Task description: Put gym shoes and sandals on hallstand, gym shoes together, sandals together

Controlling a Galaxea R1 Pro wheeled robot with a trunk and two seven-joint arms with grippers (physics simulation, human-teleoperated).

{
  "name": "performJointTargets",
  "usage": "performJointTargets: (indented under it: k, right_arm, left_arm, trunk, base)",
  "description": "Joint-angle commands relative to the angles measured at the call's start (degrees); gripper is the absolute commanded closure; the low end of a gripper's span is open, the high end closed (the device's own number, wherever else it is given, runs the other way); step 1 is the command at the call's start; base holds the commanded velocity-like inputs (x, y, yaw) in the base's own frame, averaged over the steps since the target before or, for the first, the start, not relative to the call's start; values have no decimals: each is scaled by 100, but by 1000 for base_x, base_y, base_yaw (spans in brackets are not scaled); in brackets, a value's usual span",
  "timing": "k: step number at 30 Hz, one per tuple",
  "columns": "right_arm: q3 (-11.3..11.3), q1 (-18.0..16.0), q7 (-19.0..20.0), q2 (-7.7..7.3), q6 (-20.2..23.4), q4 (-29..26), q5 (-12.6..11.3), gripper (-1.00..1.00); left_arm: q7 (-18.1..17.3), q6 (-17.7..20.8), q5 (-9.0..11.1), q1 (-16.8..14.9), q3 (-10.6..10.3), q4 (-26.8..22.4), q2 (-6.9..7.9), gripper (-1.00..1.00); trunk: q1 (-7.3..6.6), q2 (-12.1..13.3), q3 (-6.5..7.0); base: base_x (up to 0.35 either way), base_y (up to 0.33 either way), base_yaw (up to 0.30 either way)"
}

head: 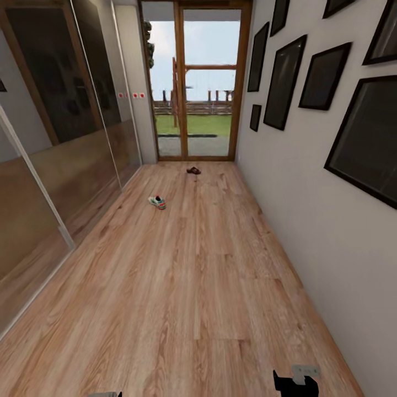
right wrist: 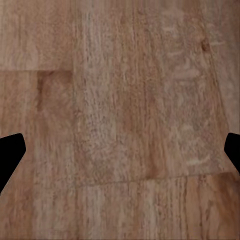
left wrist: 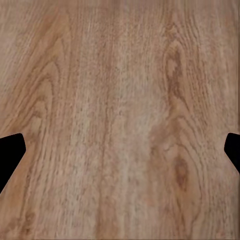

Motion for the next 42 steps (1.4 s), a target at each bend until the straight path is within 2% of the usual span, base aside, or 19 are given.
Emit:
performJointTargets:
  k: [1,21,24,27,29,42]
  right_arm:
    - [-33,-4,-27,0,-17,8,61,-100]
    - [-33,4,-27,1,-17,8,61,-100]
    - [-33,5,-27,4,-17,8,57,-100]
    - [-33,5,-21,19,-17,8,53,-100]
    - [-33,5,-20,25,-17,8,52,-100]
    - [-33,5,-17,36,-17,8,52,-100]
  left_arm:
    - [-60,-5,60,-3,20,4,-1,-100]
    - [-60,-5,60,-3,25,4,3,-100]
    - [-60,-5,62,-3,67,4,1,-100]
    - [-66,-11,61,-3,224,4,-11,-100]
    - [-67,-12,60,-3,258,4,-14,-100]
    - [-69,-14,51,-3,318,4,-27,-100]
  trunk:
    - [2,-2,-5]
    - [2,-2,-5]
    - [2,-2,-5]
    - [2,-2,-5]
    - [2,-2,-5]
    - [2,-2,-20]
  base:
    - [338,-131,0]
    - [338,-125,0]
    - [339,-46,0]
    - [339,-17,2]
    - [339,-7,28]
    - [339,-1,197]
